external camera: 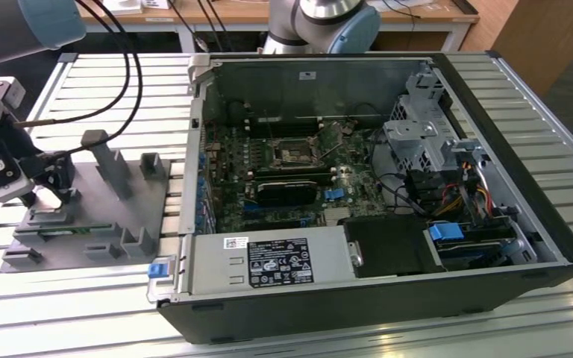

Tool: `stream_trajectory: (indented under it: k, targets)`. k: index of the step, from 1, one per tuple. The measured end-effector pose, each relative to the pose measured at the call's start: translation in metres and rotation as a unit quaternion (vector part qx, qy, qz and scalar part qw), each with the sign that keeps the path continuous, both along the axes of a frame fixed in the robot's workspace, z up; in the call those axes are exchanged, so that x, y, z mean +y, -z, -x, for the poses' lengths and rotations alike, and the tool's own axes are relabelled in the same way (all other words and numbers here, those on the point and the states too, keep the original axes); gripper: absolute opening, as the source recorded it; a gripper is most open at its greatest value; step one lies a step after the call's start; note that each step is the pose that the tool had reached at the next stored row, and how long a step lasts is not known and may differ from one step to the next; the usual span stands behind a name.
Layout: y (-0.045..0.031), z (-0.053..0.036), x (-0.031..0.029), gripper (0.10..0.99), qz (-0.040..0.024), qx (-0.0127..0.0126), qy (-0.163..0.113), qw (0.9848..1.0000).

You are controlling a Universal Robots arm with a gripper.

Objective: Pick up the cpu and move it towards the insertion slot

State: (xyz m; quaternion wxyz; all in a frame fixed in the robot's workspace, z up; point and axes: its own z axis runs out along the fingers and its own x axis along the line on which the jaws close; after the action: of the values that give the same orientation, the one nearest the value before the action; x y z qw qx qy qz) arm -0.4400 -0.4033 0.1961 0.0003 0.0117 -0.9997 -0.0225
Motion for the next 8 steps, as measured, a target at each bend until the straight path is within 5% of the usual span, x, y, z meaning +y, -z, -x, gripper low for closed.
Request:
stream_trajectory:
  k: [8]
  targets:
    - [-0.0033,0.0000,0.0000,0.545,-0.0001,-0.0001,0.000,1.0000]
